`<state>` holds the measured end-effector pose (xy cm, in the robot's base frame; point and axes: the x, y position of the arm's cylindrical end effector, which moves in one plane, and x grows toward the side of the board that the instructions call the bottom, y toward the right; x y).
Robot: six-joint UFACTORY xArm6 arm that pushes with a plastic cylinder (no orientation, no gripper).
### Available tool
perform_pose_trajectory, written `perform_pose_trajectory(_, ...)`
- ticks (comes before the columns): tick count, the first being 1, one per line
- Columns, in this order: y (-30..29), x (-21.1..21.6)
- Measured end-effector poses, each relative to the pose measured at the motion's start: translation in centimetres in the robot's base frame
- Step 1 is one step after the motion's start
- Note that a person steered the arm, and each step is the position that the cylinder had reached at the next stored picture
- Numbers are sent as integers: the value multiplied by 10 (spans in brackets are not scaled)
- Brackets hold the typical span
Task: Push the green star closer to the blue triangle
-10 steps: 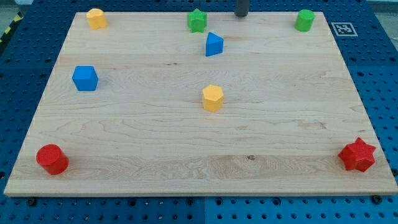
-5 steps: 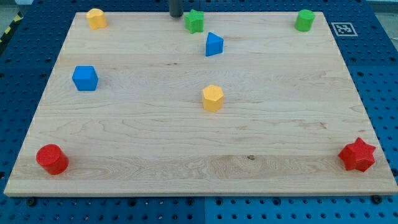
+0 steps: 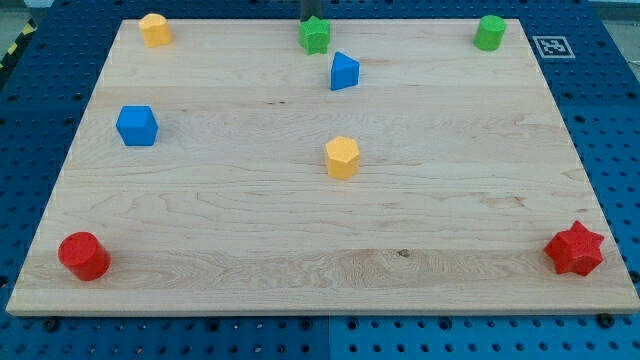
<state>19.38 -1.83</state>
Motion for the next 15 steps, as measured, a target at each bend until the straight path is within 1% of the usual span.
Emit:
perform_pose_trajectory(3, 0, 15)
perform_pose_trajectory(4, 14, 16)
perform_pose_trajectory(5, 44, 16)
perform_pose_trajectory(6, 55, 16)
perform_pose_trajectory(7, 42, 16)
perform_pose_trajectory(8, 10, 26)
perform_pose_trajectory(9, 2, 41)
perform_pose_trajectory(12, 2, 102)
perform_pose_trajectory(15, 14, 175)
